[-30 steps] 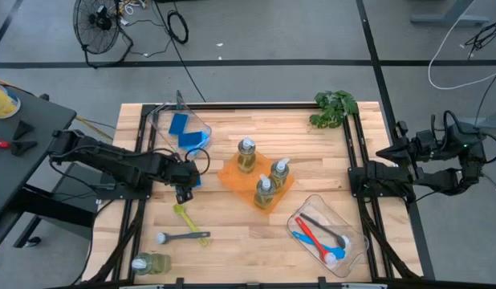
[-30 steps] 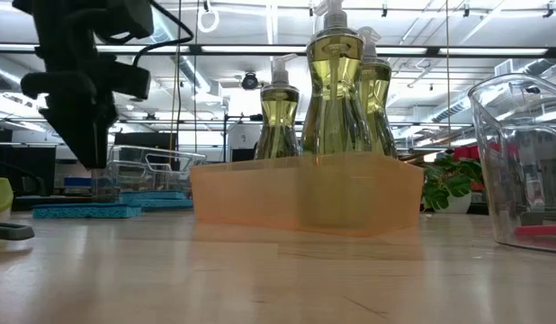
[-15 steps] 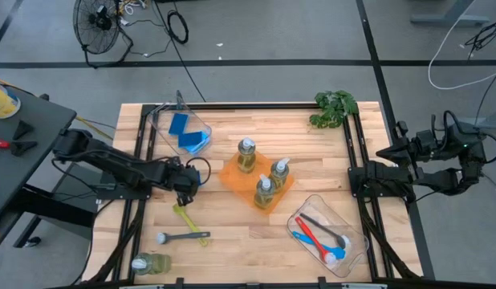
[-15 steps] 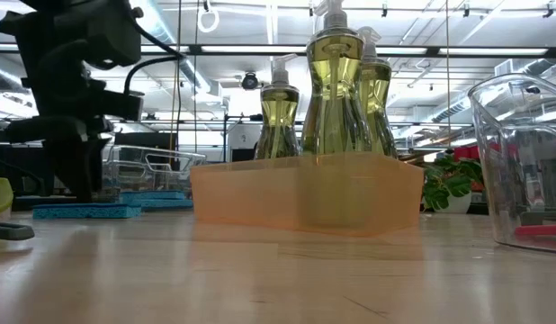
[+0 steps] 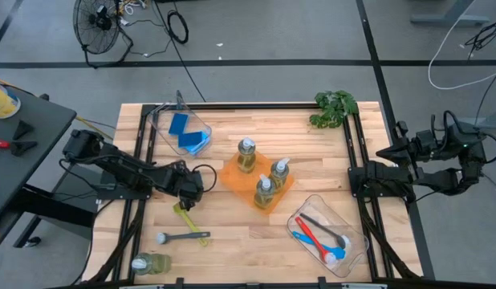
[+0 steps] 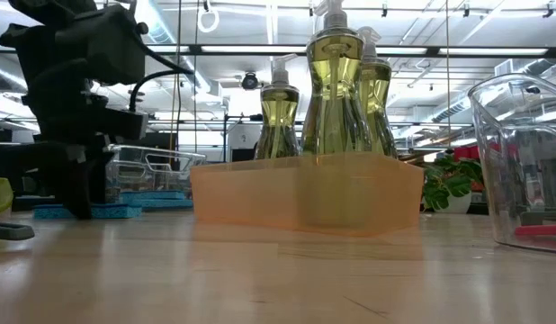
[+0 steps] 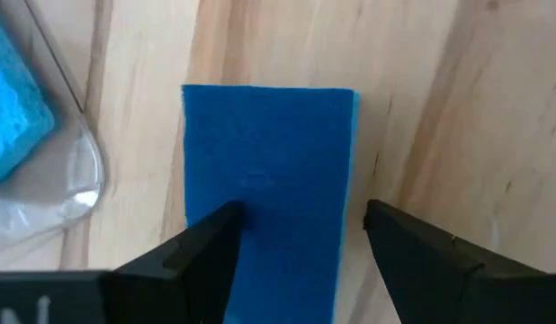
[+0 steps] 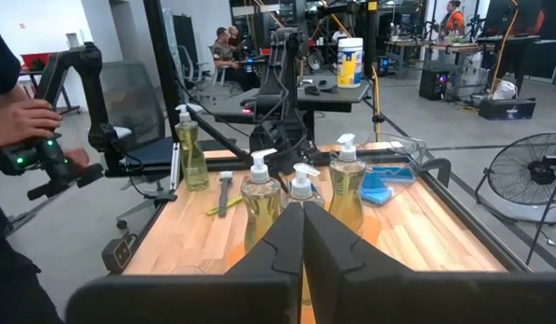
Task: Pick & Place Kitchen Sink Supplies
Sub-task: Put the blue sponge into the top transparent bin
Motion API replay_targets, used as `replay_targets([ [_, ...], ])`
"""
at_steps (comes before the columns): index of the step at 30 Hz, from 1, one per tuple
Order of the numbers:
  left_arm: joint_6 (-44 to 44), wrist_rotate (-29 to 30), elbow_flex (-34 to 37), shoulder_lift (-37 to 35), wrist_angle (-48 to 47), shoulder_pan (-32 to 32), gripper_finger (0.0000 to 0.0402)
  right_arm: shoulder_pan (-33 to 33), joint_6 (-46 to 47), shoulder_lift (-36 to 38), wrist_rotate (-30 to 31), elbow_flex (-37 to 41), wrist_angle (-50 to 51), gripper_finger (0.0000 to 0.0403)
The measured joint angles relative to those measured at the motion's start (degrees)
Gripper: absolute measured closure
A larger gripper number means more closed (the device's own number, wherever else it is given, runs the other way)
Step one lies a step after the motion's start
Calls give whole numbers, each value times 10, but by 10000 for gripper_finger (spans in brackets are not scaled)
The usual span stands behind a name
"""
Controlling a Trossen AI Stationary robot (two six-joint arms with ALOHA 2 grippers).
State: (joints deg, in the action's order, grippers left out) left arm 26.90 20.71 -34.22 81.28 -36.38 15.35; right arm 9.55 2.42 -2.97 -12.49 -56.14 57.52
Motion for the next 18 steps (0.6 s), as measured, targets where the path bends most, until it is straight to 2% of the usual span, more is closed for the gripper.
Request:
replay_targets([
  [4, -5, -1, -1, 7, 3, 0, 183, 0, 0, 0, 0, 0, 0, 389],
  [18, -7, -27, -53, 9, -14, -1, 384, 0, 0, 0, 0, 0, 0, 389],
])
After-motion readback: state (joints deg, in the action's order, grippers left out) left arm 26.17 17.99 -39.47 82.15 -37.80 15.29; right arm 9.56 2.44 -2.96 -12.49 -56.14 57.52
